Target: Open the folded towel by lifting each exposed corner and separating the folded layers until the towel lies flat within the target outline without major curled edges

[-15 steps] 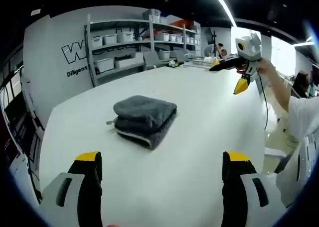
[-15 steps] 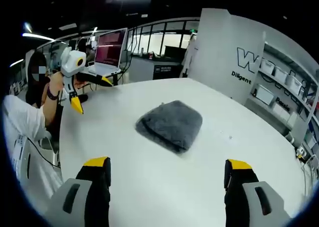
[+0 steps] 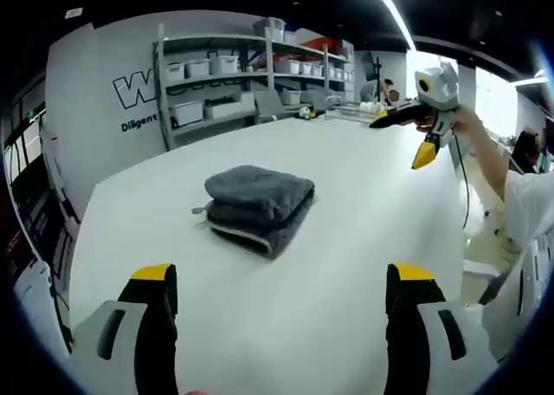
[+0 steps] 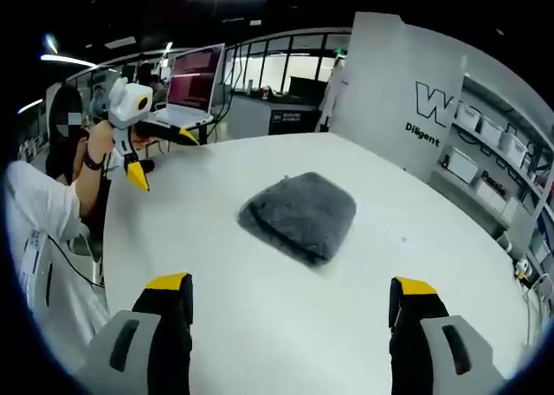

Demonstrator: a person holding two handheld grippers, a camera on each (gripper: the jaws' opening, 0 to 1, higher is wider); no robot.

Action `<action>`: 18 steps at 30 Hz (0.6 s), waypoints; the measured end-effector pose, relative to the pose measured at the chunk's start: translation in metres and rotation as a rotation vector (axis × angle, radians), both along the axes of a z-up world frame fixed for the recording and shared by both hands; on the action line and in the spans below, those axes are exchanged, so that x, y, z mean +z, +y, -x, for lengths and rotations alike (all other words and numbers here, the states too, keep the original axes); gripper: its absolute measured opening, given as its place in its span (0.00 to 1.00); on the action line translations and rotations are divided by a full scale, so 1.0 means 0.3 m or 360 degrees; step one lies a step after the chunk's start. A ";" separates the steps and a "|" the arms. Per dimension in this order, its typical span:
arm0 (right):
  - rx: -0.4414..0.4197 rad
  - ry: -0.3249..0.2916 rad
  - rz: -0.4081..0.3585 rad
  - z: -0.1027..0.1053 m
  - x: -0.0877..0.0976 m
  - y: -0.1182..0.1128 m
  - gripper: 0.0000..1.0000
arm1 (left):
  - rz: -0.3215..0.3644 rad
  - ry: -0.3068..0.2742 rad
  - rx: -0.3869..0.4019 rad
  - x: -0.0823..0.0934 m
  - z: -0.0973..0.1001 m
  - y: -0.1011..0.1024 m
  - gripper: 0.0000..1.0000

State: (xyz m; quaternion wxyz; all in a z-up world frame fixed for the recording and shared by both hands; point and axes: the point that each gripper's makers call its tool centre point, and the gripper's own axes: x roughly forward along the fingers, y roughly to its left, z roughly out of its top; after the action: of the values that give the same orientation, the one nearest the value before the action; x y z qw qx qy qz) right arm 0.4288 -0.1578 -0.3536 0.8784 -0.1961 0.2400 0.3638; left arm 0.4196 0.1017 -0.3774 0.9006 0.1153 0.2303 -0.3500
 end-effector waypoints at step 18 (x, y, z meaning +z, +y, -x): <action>0.0066 0.0017 0.0090 0.006 -0.049 0.027 0.95 | 0.0034 0.0021 -0.0014 -0.031 -0.003 -0.011 0.99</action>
State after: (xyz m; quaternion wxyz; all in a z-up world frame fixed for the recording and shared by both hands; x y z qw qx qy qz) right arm 0.4269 -0.1498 -0.3682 0.8634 -0.2238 0.2509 0.3761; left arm 0.4204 0.0983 -0.3867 0.8988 0.1044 0.2318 -0.3571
